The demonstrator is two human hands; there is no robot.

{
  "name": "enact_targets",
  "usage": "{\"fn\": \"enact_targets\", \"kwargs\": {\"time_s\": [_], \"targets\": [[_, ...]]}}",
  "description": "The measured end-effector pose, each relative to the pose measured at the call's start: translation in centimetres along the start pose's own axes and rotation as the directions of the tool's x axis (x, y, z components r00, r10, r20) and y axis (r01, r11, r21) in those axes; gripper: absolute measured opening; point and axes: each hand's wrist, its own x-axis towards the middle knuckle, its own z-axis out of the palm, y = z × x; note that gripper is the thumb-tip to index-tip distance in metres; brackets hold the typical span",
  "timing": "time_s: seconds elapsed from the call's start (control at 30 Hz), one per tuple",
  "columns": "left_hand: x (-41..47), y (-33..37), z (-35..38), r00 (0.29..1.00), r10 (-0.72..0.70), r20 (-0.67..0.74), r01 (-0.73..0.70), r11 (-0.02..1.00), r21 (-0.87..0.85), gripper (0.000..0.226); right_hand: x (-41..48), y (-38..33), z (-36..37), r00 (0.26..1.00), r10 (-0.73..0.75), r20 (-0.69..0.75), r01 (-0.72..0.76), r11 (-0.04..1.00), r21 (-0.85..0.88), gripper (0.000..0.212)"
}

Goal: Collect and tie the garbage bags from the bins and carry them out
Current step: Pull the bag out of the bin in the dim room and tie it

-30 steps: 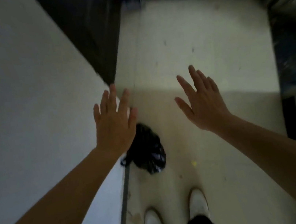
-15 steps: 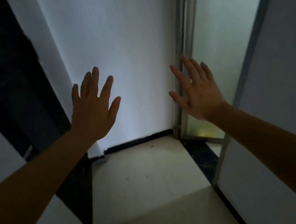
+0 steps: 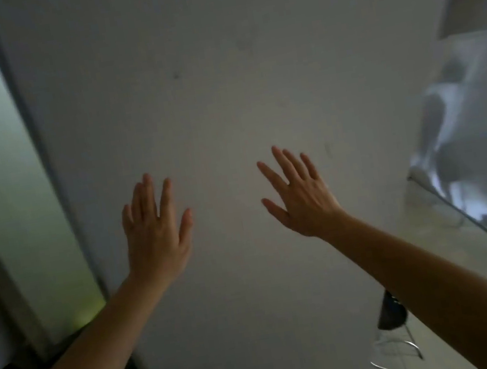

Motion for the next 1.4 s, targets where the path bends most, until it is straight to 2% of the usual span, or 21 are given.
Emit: {"fn": "enact_targets", "kwargs": {"time_s": [0.13,0.37,0.47,0.57,0.73,0.87,1.0,1.17,1.4], "targets": [[4.2,14.8,4.1,0.986,0.169,-0.009,-0.169,0.975,-0.141,0.065,-8.2,13.3,-3.6,0.963,0.266,-0.051,-0.270,0.959,-0.082,0.074],[7.7,40.4,10.3,0.895,0.435,-0.098,-0.445,0.852,-0.277,0.065,-23.8,34.3,-7.5,0.866,0.496,-0.071,-0.499,0.844,-0.196,0.080],[8.2,50.7,13.9,0.865,0.487,-0.118,-0.496,0.797,-0.346,0.064,-29.1,42.3,-8.2,0.838,0.544,-0.052,-0.536,0.800,-0.270,0.080],[7.3,59.3,18.0,0.876,0.477,-0.069,-0.452,0.765,-0.459,0.062,-33.6,48.6,-8.3,0.786,0.616,-0.051,-0.602,0.746,-0.285,0.078],[7.0,69.1,25.9,0.830,0.554,0.068,-0.459,0.746,-0.482,0.067,-37.6,58.3,-6.4,0.774,0.633,-0.017,-0.599,0.722,-0.346,0.076],[9.9,75.0,32.9,0.817,0.567,0.107,-0.450,0.743,-0.496,0.068,-38.3,65.3,-2.7,0.725,0.689,-0.015,-0.649,0.676,-0.348,0.075],[14.6,81.2,40.3,0.826,0.553,0.113,-0.412,0.727,-0.549,0.067,-37.7,72.9,1.8,0.753,0.658,0.029,-0.592,0.695,-0.408,0.072],[22.9,88.7,48.3,0.834,0.545,0.091,-0.388,0.694,-0.606,0.065,-34.2,82.7,5.7,0.696,0.717,0.038,-0.649,0.651,-0.393,0.076],[31.5,99.0,58.6,0.816,0.575,0.056,-0.416,0.652,-0.634,0.067,-31.6,97.0,12.0,0.691,0.722,0.005,-0.654,0.629,-0.420,0.073]]}}
